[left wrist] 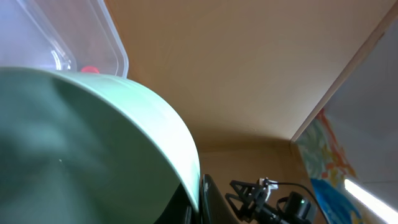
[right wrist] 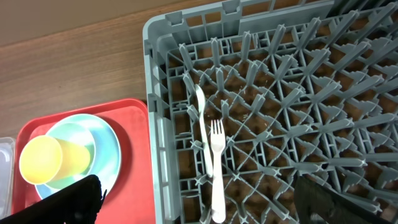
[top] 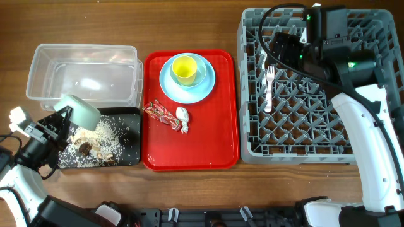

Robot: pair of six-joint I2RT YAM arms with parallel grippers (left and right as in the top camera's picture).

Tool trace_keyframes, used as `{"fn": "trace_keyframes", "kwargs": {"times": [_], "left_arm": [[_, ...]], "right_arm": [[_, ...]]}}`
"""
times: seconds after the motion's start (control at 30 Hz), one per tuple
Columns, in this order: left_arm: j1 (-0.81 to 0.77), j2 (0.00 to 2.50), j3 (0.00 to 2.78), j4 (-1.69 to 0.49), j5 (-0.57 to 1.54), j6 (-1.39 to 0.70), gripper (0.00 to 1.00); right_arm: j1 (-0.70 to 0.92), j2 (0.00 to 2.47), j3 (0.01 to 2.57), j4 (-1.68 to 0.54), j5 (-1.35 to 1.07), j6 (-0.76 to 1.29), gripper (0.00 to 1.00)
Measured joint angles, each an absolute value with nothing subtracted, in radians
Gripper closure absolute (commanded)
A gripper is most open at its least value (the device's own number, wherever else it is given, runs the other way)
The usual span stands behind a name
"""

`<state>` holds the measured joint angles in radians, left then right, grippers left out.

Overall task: Sort waste into correct bins and load items into the dishwasher rack
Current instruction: 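Lift the bowl with the left gripper and tip rice onto the black tray, then set the empty green bowl back on the red tray with the left gripper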

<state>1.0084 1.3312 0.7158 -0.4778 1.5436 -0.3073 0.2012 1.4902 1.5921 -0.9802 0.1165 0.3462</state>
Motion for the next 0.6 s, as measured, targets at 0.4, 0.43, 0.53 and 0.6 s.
{"fn": "trace_keyframes", "kwargs": {"times": [0.4, 0.43, 0.53, 0.6], "left_arm": [[0.875, 1.331, 0.738, -0.425, 1.507, -0.548, 0.96], [0.812, 1.33, 0.762, -0.423, 1.474, -0.575, 0.96], [0.6, 1.305, 0.814, -0.418, 1.346, -0.64, 0.96], [0.421, 1.279, 0.834, -0.419, 1.248, -0.671, 0.96]], "right_arm": [[0.201, 1.49, 1.592, -0.98, 0.117, 0.346, 0.0], [0.201, 1.49, 1.592, -0.981, 0.117, 0.346, 0.0], [0.201, 1.49, 1.592, -0.981, 0.117, 0.346, 0.0], [0.201, 1.49, 1.592, -0.981, 0.117, 0.346, 0.0]]}}
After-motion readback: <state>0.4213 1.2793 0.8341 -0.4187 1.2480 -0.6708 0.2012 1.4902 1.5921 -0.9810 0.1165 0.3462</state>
